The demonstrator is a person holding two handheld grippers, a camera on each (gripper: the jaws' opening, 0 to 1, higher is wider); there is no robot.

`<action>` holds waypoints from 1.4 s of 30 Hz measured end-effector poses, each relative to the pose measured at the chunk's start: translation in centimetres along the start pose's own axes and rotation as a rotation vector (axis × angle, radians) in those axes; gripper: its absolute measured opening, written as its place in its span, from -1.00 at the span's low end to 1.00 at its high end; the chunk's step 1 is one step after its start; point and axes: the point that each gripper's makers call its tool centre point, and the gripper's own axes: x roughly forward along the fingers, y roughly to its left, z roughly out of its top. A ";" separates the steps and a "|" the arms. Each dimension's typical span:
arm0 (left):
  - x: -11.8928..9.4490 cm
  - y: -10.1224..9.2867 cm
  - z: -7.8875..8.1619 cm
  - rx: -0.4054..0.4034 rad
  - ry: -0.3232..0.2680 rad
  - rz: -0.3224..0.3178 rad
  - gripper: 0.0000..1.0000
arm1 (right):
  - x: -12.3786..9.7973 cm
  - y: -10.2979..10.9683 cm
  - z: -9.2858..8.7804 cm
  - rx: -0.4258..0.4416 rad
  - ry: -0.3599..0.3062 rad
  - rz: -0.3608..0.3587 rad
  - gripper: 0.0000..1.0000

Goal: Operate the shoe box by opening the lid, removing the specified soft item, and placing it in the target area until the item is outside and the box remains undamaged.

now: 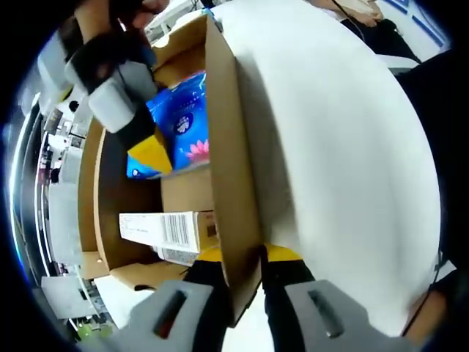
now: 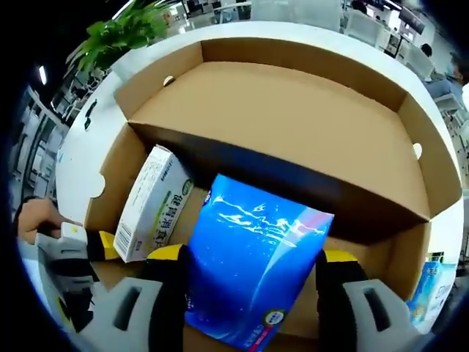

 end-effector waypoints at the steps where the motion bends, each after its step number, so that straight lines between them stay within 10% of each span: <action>1: 0.0 0.0 0.0 0.000 0.000 0.000 -0.74 | 0.0 -0.1 0.0 0.001 0.001 0.000 0.46; 42: -0.2 0.4 0.1 0.007 -0.036 -0.015 -0.76 | 1.0 -0.9 -0.7 0.037 0.098 -0.164 0.61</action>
